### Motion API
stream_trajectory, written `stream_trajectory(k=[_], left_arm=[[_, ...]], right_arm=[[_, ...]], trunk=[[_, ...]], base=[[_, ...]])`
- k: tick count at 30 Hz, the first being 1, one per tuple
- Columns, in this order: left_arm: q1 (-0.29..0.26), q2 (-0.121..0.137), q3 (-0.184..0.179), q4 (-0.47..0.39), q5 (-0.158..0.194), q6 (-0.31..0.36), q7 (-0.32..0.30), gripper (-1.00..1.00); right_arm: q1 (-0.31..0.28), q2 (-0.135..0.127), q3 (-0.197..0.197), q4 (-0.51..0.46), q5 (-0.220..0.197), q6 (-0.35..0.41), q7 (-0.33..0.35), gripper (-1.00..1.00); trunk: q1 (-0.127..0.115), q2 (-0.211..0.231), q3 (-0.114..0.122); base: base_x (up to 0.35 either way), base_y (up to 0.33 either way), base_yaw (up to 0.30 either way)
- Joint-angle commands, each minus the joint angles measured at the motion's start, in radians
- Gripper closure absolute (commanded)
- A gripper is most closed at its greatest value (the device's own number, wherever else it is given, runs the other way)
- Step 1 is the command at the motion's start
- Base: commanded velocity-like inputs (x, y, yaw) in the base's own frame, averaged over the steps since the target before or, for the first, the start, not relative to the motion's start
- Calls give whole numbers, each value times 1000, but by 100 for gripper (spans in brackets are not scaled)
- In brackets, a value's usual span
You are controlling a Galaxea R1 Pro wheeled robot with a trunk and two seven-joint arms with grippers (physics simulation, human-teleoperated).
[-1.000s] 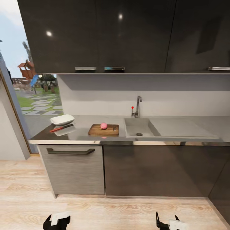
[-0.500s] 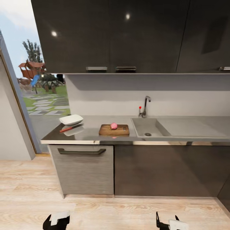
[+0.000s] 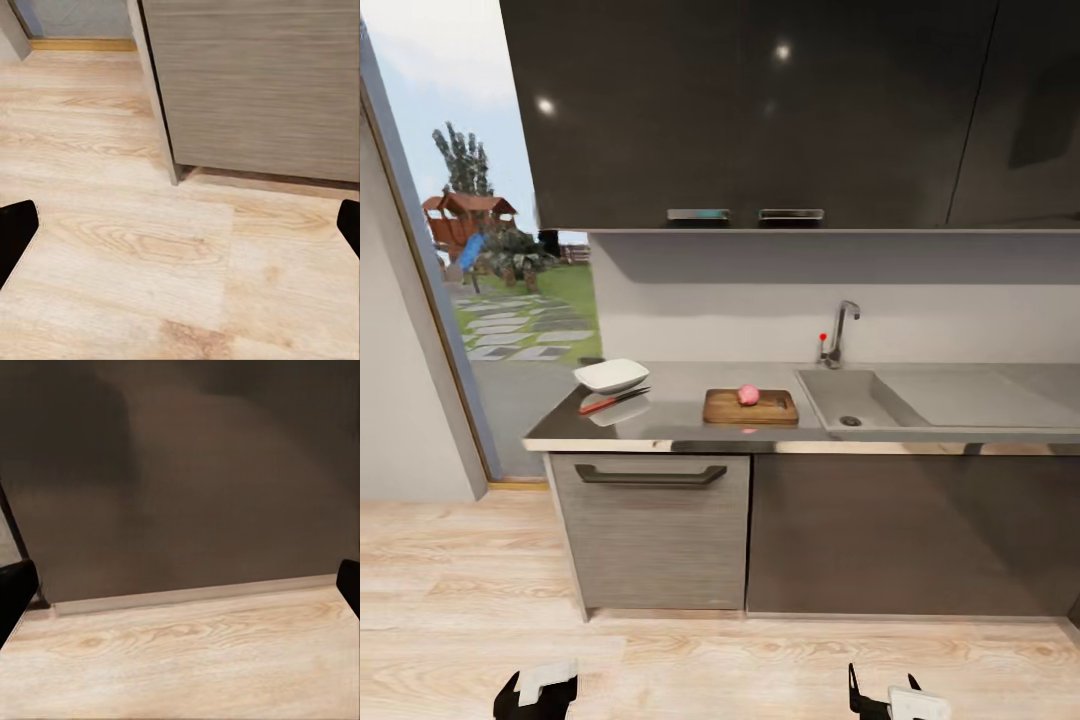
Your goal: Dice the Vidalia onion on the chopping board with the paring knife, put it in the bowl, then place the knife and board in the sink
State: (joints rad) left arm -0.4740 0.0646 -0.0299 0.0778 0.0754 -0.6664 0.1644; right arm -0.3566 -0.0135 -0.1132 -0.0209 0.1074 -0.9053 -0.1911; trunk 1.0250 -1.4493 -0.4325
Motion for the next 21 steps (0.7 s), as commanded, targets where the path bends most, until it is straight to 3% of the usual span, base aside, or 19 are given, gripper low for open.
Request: stream_trajectory(k=[1, 21], left_arm=[[-2, 0, -4, 3, 7, -5, -2, -100], [-2, 0, -4, 3, 7, -5, -2, -100]], right_arm=[[-1, 0, -8, 1, 11, -3, -4, -100], [-1, 5, -8, 1, 11, -3, -5, -100]], trunk=[[0, -1, -1], [0, -1, -1]], base=[[0, 288, 0], [0, 289, 0]])
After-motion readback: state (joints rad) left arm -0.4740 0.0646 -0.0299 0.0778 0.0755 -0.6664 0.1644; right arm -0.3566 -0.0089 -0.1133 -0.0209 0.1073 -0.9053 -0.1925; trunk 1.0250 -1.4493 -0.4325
